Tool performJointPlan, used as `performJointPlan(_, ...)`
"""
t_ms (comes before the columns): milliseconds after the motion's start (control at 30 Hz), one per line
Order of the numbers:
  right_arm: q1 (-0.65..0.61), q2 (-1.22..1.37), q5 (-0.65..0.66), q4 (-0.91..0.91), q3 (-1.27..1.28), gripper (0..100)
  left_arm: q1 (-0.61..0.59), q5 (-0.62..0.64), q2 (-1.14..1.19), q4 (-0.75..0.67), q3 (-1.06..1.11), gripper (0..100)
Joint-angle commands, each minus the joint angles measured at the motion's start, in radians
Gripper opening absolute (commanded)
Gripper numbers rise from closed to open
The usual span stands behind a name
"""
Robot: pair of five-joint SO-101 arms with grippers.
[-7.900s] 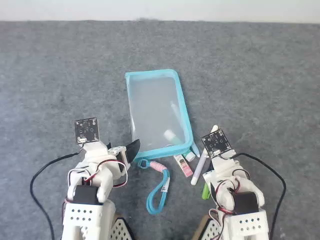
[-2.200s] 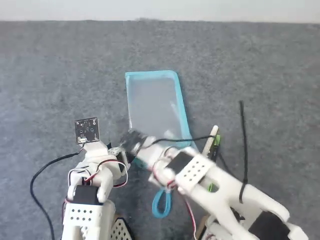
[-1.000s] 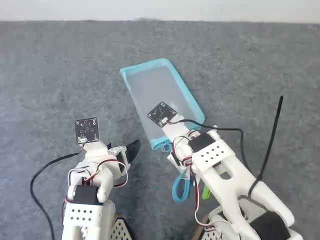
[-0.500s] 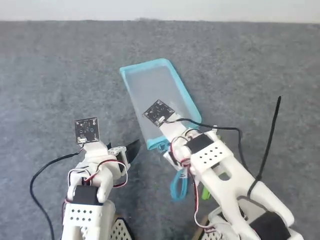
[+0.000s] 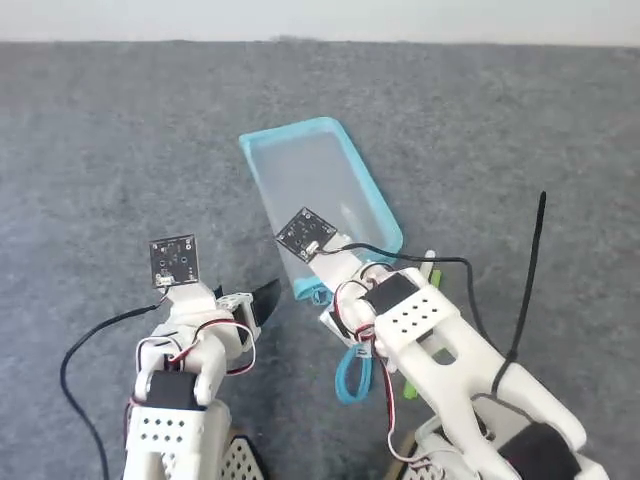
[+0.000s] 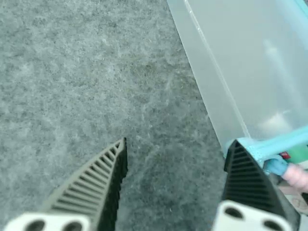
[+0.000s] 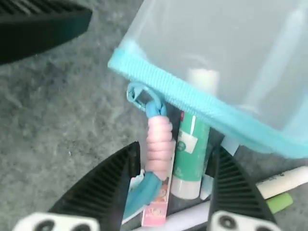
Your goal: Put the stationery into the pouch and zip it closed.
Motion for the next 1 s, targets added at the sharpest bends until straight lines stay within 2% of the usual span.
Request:
performJointPlan(0, -0.012, -0.005, 0.012, -0.027, -0.009, 23.5, 0.006, 0.009, -0.011, 0.006, -0.013, 31)
performJointPlan(233, -0.021, -0.001, 0.012, -0.036, -0.009, 23.5, 0.006, 0.009, -0.011, 0.006, -0.013, 31)
performJointPlan(533, -0.015, 0.188, 0.014, -0.054, -0.075, 23.5, 0.006, 0.009, -0.011, 0.006, -0.013, 31)
performJointPlan(800, -0.013, 0.205, 0.006, -0.054, -0.081, 23.0, 0.006, 0.009, -0.011, 0.006, -0.013, 31)
performJointPlan(867, -0.013, 0.205, 0.006, -0.048, -0.081, 20.6, 0.006, 0.009, -0.011, 0.006, -0.013, 31)
performJointPlan(967, -0.013, 0.205, 0.008, -0.047, -0.081, 10.6, 0.006, 0.009, -0.011, 0.006, -0.013, 31)
